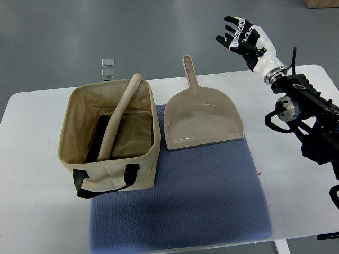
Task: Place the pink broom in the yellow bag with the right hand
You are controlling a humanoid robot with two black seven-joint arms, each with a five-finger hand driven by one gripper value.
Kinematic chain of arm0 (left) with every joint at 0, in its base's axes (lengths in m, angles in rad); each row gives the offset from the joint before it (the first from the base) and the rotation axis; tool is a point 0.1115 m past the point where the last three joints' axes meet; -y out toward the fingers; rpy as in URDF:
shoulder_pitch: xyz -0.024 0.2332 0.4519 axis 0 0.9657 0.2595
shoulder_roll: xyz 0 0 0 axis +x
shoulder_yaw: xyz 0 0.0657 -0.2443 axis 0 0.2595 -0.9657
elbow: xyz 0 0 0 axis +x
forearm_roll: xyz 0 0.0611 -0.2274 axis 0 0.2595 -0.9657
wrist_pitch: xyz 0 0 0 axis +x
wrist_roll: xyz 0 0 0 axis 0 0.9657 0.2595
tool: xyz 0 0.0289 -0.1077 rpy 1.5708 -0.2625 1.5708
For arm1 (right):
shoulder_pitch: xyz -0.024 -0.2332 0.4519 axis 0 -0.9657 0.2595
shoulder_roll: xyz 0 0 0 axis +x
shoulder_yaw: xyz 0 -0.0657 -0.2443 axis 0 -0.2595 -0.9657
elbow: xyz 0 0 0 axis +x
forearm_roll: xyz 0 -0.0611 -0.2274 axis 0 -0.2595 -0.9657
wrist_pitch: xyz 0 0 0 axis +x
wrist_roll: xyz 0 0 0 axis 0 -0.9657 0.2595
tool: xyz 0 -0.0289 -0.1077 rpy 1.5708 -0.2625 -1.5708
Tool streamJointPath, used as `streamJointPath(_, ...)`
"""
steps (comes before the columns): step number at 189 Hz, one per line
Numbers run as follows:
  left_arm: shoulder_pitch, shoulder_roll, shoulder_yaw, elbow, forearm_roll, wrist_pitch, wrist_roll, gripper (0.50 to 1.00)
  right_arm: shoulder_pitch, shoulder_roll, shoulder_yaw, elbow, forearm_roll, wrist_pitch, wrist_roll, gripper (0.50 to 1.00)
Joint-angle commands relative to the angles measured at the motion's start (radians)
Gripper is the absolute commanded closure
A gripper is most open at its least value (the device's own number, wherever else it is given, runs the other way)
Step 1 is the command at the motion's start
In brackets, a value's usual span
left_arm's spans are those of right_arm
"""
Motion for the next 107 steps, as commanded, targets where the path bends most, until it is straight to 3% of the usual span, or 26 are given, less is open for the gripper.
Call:
streamJointPath(1, 0.0, 0.0, 0.0, 0.001, 0.0, 0.0, 0.0, 0.5, -0.022, 0.005, -0.001, -0.003, 0.119, 0.032, -0.003, 0.576)
streamJointPath(107, 0.002, 0.0, 0.0, 0.001, 0.0, 0.0, 0.0, 0.5, -0.064, 0.016, 0.051, -0.011, 0.192, -0.003, 0.024, 0.572)
